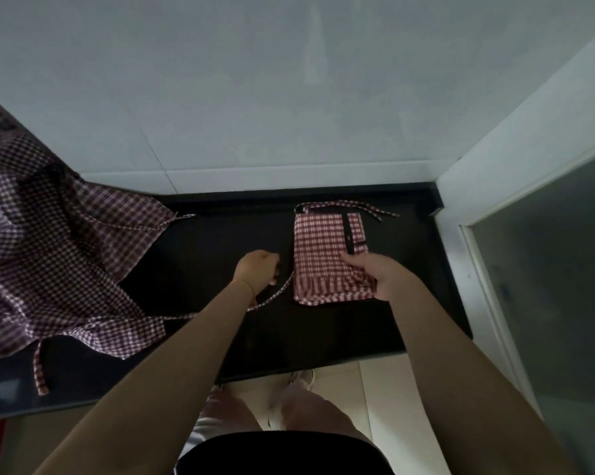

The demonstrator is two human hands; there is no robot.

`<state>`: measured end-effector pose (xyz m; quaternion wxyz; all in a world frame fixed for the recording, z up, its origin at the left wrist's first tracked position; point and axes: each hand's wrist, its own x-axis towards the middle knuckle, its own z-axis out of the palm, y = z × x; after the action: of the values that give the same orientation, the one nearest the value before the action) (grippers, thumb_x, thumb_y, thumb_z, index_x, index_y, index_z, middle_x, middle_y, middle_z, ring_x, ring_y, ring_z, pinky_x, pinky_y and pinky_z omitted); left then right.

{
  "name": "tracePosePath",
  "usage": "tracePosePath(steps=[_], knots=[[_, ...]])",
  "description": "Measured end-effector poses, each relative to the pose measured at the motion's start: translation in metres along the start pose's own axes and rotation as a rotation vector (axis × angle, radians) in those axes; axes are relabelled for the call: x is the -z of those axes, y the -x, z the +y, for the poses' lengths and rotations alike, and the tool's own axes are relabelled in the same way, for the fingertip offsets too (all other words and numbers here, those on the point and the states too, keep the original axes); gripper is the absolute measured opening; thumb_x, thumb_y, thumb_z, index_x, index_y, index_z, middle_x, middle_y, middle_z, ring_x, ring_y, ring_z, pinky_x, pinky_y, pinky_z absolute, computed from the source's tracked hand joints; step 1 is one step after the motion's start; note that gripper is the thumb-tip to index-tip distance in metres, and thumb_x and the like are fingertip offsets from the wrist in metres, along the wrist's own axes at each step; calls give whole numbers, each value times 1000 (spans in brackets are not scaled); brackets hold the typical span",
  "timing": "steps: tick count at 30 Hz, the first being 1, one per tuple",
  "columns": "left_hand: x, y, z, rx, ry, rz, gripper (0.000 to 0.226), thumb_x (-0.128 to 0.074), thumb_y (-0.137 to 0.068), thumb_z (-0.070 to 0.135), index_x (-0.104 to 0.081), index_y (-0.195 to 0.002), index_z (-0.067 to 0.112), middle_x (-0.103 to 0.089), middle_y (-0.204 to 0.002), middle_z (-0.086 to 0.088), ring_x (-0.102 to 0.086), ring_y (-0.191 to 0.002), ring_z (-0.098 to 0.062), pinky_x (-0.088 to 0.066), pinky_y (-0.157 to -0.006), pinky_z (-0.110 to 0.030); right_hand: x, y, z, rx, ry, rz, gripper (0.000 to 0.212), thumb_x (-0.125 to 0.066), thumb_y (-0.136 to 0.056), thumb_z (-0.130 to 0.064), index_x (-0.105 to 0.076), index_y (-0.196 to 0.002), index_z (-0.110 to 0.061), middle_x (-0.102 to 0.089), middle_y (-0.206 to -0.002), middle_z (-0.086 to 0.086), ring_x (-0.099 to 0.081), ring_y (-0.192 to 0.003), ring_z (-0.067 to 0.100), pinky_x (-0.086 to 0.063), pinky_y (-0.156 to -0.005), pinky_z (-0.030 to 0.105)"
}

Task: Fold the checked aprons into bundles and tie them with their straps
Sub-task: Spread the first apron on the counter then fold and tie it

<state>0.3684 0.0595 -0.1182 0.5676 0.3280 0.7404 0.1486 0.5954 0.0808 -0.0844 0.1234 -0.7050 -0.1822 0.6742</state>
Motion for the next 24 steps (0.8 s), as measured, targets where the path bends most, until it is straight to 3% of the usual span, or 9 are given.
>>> tracePosePath(steps=[4,6,8,11,15,17,19,21,24], knots=[[-15,10,-1,-382,-335,347,10,-57,-96,25,-58,-105,20,-56,-102,3,-55,-88,-11,-49,-76,-28,16,-10,9,-4,369,92,56,-78,-83,-31,-56,-132,-15,-62,-128,9,-60,-114,28,-46,-103,47],[-27,18,5,-707,-538,412,15,-58,-94,27,-60,-107,20,-54,-110,2,-53,-101,-14,-48,-87,-30,19,-11,7,28,407,124,55,-77,-84,-30,-57,-133,-15,-62,-127,9,-59,-114,28,-47,-98,43],[-49,23,11,-904,-730,306,37,-57,-94,35,-55,-128,21,-48,-135,-2,-43,-128,-21,-37,-110,-39,22,-11,4,49,424,128,51,-76,-85,-29,-58,-130,-14,-63,-124,9,-60,-110,26,-47,-91,40],[-80,17,9,-925,-1070,108,78,-46,-93,62,-17,-155,25,-3,-165,-4,3,-152,-26,-4,-123,-50,27,-13,1,94,449,135,39,-73,-87,-27,-60,-122,-16,-65,-111,5,-61,-94,19,-47,-82,37],[-91,0,-21,-693,-1050,132,101,-37,-86,77,15,-156,25,27,-160,-4,24,-148,-23,5,-122,-47,37,-23,5,137,444,198,21,-71,-89,-23,-63,-107,-18,-65,-111,3,-58,-96,18,-46,-85,36],[-87,-1,-39,-651,-910,191,89,-36,-94,66,8,-157,22,18,-162,-2,14,-151,-21,-1,-122,-41,41,-29,6,145,460,256,24,-69,-90,-24,-64,-112,-16,-64,-111,3,-57,-96,18,-45,-82,34],[-77,1,-54,-682,-928,294,64,-42,-100,46,-23,-154,17,-21,-161,-8,-21,-149,-25,-23,-119,-40,43,-34,6,140,472,307,28,-68,-91,-25,-64,-117,-15,-64,-110,3,-56,-92,17,-42,-78,32],[-65,1,-62,-751,-1006,357,34,-51,-98,31,-53,-129,17,-54,-131,-7,-52,-121,-25,-44,-100,-38,43,-37,3,139,498,318,28,-68,-91,-26,-63,-117,-16,-62,-107,2,-55,-91,17,-41,-76,32],[-44,2,-54,-673,-1023,335,10,-51,-94,21,-58,-101,18,-61,-101,-2,-58,-94,-21,-45,-80,-33,43,-39,-1,152,519,343,27,-68,-91,-24,-62,-116,-17,-63,-111,3,-59,-99,20,-42,-79,33]])
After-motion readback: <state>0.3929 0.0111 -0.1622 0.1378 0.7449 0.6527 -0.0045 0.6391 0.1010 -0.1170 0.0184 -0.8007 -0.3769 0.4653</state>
